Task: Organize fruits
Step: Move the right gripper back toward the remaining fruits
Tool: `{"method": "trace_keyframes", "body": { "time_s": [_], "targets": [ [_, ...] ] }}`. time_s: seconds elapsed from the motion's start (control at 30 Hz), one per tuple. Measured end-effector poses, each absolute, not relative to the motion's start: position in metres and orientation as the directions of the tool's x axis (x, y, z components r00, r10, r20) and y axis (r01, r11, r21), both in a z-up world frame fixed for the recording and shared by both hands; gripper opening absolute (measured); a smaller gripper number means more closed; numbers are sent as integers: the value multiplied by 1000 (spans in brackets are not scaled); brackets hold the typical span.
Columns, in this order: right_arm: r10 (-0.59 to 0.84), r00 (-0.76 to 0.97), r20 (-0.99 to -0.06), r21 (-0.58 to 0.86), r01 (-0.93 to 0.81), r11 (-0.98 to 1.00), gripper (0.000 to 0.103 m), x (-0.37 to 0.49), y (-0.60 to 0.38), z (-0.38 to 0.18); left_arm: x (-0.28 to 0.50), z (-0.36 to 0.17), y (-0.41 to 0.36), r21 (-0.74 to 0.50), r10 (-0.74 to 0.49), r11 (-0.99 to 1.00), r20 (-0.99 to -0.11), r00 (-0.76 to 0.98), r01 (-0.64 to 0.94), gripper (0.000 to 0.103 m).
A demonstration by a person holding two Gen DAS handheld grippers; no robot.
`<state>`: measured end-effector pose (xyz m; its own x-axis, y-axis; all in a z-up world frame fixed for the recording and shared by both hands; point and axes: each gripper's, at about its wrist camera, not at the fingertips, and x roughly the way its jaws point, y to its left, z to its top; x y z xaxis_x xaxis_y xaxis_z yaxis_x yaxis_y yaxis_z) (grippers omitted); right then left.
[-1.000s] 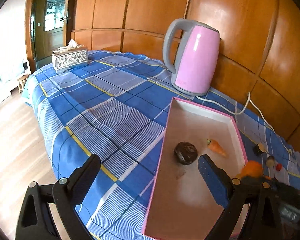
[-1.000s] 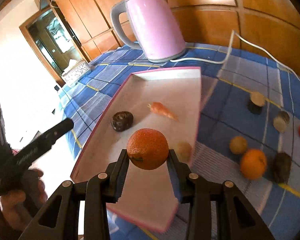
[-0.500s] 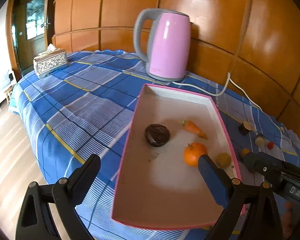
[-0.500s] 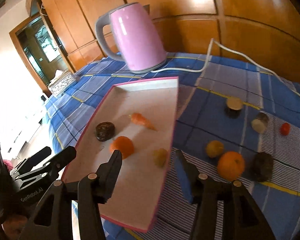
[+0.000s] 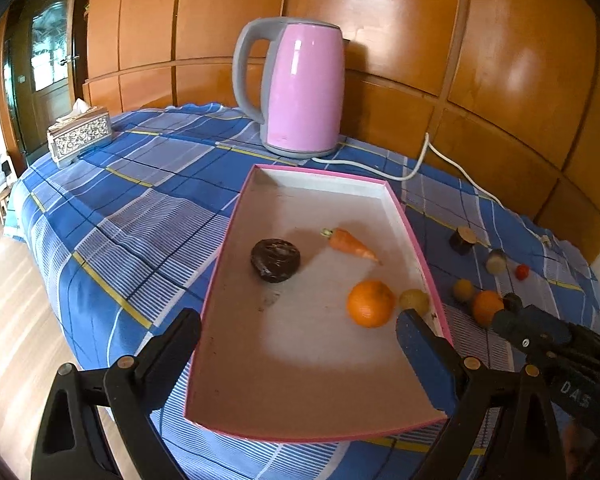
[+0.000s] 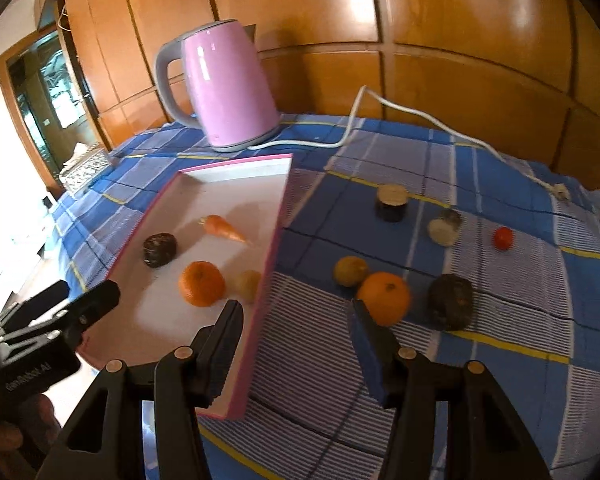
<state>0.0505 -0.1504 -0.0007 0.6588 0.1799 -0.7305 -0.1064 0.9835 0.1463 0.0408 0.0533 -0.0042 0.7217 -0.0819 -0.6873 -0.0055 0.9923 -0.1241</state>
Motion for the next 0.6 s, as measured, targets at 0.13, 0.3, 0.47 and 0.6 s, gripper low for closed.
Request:
{"method": "trace_keyframes", "body": {
  "time_s": [0.13,0.3,0.47,0.6],
  "targets": [
    [121,681,-722,108,-61,992,55,43,-160,1,39,-5,48,-120,-93,993,-690,718,13,99],
    [57,694,-718,64,-16,998,55,36,-172,-1,36,-7,41,-122,-115,992,-695,710,41,99],
    [1,684,-730,66,68,996,56,31,-198,-10,34,-7,32,-127,-152,988,-698,700,88,99],
    [-55,667,-743,67,156,985,57,23,-226,-20,33,-9,27,-132,-175,985,-703,689,115,99]
  ]
}}
